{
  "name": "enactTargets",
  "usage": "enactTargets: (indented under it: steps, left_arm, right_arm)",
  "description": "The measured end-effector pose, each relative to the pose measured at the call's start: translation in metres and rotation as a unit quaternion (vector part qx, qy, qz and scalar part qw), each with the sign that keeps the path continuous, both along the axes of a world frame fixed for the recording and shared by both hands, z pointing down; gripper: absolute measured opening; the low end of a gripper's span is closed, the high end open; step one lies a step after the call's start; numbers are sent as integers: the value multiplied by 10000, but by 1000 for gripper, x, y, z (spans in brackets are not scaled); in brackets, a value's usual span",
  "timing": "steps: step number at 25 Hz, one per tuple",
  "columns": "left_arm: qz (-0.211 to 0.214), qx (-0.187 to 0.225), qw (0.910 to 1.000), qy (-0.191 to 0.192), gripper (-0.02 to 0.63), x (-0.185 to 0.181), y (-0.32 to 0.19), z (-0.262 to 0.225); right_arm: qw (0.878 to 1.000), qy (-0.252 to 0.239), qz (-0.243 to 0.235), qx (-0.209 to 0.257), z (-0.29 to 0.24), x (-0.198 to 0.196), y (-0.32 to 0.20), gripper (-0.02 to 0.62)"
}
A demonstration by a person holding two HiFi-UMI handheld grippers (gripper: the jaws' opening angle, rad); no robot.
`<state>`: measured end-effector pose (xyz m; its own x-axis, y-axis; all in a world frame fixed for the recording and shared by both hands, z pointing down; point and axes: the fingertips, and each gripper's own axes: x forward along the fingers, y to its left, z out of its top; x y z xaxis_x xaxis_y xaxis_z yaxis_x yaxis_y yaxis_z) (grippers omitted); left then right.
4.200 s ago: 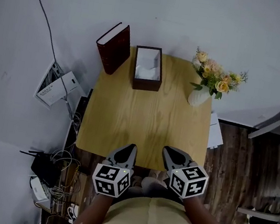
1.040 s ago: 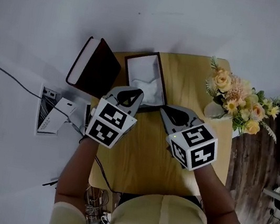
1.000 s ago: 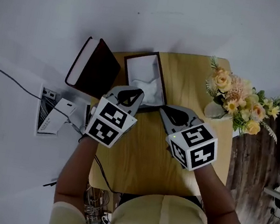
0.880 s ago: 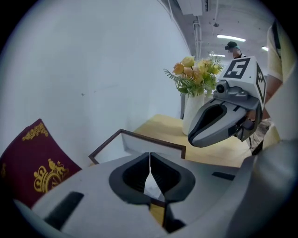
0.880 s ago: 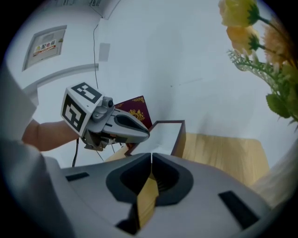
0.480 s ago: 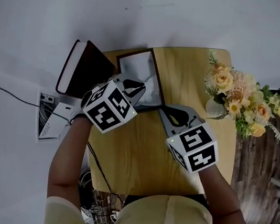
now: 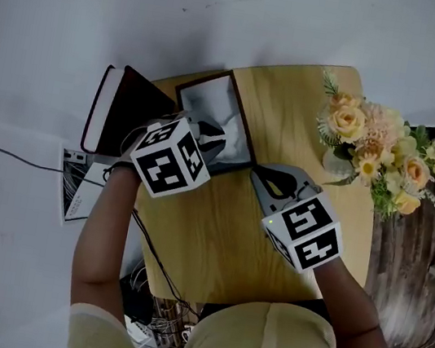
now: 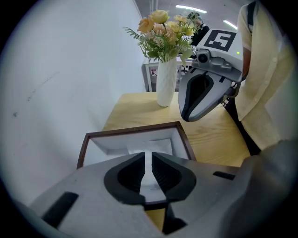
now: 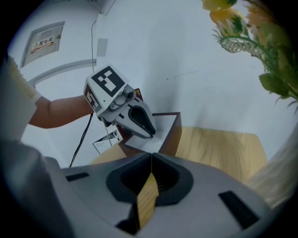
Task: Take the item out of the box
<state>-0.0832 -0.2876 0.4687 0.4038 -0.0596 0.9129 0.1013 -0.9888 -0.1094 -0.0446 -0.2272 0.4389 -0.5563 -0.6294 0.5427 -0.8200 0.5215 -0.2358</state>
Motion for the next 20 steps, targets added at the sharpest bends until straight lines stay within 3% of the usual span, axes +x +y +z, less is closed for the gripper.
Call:
enactTargets:
  steps: [2, 4, 14, 20]
  left_arm:
    - [196, -15, 9996, -183, 33, 0, 0, 2]
    - [421, -72, 9981, -441, 126, -1, 3, 6]
    - [1438, -245, 9793, -1403, 176, -5, 17, 25]
    - [1559, -391, 9725, -1686, 201, -1, 22, 37]
  right_arm:
    - [10000, 1, 16, 0, 1, 1, -1, 31]
    - [10000, 6, 19, -3, 2, 2, -2, 31]
    - [9999, -29, 47, -96, 12, 6, 1, 31]
    - [9999, -91, 115, -85, 12, 10, 0, 31]
